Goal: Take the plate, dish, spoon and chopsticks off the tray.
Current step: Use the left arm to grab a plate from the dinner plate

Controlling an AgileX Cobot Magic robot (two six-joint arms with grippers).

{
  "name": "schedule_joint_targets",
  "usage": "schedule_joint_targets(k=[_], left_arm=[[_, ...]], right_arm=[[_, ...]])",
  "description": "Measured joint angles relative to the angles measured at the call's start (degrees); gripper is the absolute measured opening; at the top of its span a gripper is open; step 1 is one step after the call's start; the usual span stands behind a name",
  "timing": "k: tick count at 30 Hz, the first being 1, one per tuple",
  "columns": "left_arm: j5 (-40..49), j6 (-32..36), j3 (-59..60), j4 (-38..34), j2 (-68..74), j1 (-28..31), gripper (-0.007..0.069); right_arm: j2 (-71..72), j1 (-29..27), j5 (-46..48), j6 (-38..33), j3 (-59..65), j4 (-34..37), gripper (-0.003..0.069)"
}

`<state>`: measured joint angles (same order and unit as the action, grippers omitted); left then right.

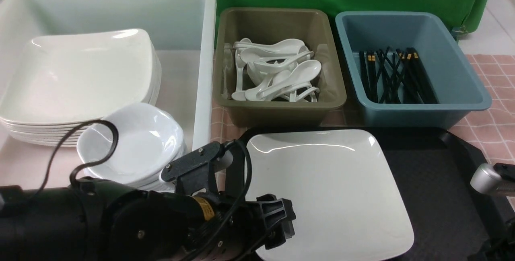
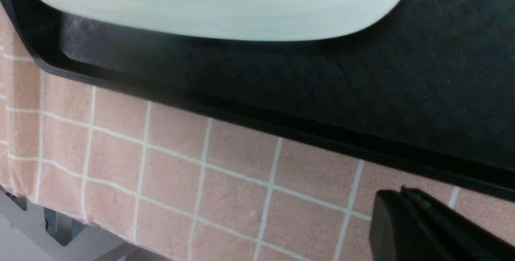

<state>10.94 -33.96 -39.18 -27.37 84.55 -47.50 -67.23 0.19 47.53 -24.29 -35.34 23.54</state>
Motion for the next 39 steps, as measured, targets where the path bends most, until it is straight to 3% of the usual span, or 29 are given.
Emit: schedule_joint_targets(k=[6,8,11,12,13,15,17,20,22,26,28,33,38,39], left_arm=[[1.45,2.19,-1.19,-1.38,0.21,0.51,0.0464],[5.64,3.55,-3.34,-1.30,-0.45,0.42,0.0412],[12.81,3.88,-7.01,-0.46,-3.05,-0.37,0.0247],[13.54,3.93,-7.77,-0.02,-4.17,-0.51,0.0185],[13.61,3.93,-7.77,-0.01,-4.39,-0.54,0.0172],[13.70,3.85,-7.76,0.46,-7.33,-1.59,0.0049],[11.57,2.06,-5.56,0.40,-8.89,-3.81,0.0013],[5.18,-3.61,0.16,-0.36,-9.54,-8.05,0.0006],[-4.71,-10.77,6.51,-2.02,-9.32,-11.28,0.0007],[-15.51,-18.77,12.24,-3.12,-8.90,-12.52,0.0008],[-16.70,-20.12,12.70,-3.12,-8.90,-12.52,0.0015],[-18.87,-21.30,12.75,-3.64,-7.90,-12.52,0.0086],[-20.09,-21.98,12.75,-4.27,-2.34,-12.52,0.0230],[-22.27,-21.50,12.75,-4.34,-0.37,-12.52,0.0288]], right_arm=[[0.00,0.00,0.00,0.00,0.00,0.00,0.0066],[0.00,0.00,0.00,0.00,0.00,0.00,0.0069],[0.00,0.00,0.00,0.00,0.00,0.00,0.0069],[0.00,0.00,0.00,0.00,0.00,0.00,0.0070],[0.00,0.00,0.00,0.00,0.00,0.00,0.0070],[0.00,0.00,0.00,0.00,0.00,0.00,0.0070],[0.00,0.00,0.00,0.00,0.00,0.00,0.0072],[0.00,0.00,0.00,0.00,0.00,0.00,0.0074],[0.00,0.00,0.00,0.00,0.00,0.00,0.0074],[0.00,0.00,0.00,0.00,0.00,0.00,0.0077],[0.00,0.00,0.00,0.00,0.00,0.09,0.0079],[0.00,0.00,0.00,0.00,0.00,0.60,0.0081],[0.00,0.00,0.00,0.00,0.00,0.66,0.0090],[0.00,0.00,0.00,0.00,0.00,0.66,0.0092]])
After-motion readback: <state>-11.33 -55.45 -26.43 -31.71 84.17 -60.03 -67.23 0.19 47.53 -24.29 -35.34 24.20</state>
